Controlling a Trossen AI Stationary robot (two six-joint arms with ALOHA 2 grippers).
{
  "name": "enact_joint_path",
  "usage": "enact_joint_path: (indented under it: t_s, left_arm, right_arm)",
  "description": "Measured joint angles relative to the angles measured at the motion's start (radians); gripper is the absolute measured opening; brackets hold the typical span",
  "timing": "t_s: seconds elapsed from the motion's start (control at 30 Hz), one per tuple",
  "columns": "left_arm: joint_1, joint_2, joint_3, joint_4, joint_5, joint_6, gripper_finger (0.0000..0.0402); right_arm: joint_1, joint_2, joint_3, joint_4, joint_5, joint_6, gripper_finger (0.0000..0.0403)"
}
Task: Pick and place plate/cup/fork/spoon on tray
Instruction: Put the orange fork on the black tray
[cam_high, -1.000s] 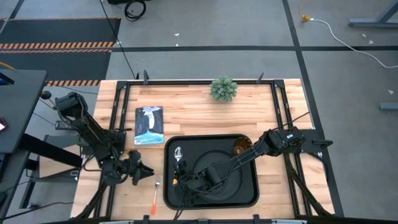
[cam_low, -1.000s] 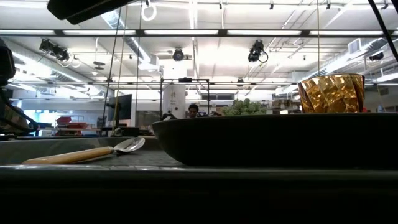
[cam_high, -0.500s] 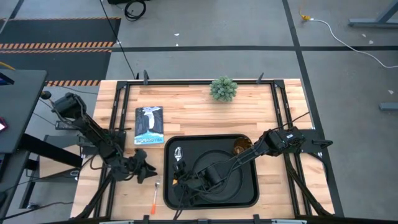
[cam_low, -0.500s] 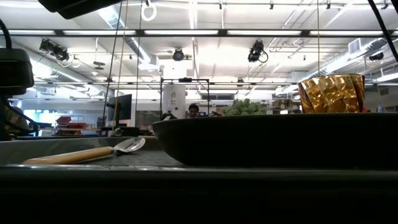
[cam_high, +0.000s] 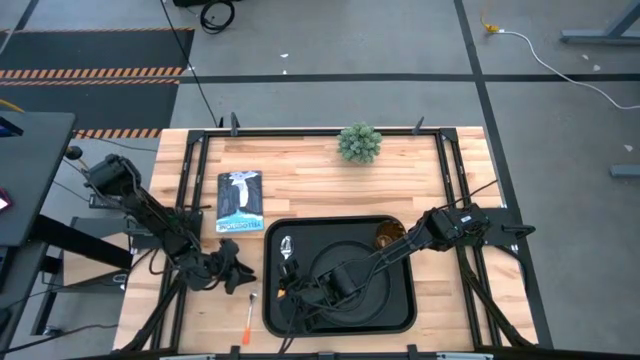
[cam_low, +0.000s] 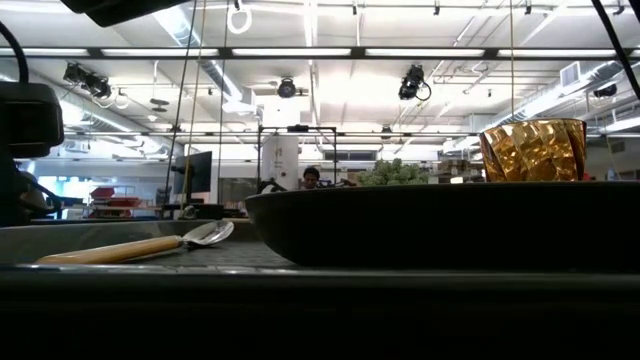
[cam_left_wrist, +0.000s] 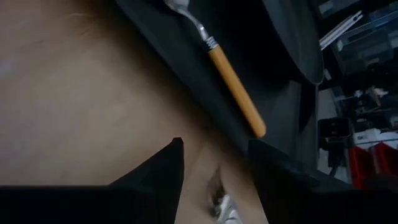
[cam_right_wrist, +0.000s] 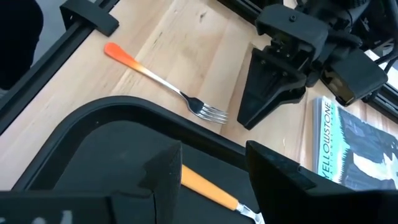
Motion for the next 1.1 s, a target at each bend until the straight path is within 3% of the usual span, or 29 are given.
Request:
enact_joint_path:
  t_s: [0.23, 0.53, 0.87, 1.1]
  left_arm:
    - [0.000, 0.060, 0.001, 0.099, 0.016, 0.023, 0.0183]
    - [0.042, 0.081, 0.088, -0.093, 0.113, 0.009, 0.0190]
    - [0.107, 0.083, 0.133, -0.140, 0.273, 0.029, 0.0192]
    - [0.124, 0.082, 0.153, -0.219, 0.304, 0.032, 0.0192]
  right_arm:
    - [0.002, 0.000, 0.000, 0.000, 0.000, 0.000, 0.0184]
    - [0.009, 0.000, 0.000, 0.008, 0.001, 0.000, 0.0184]
    - [0.011, 0.000, 0.000, 0.015, 0.001, -0.003, 0.0184]
    - [0.014, 0.000, 0.000, 0.015, 0.001, -0.004, 0.0184]
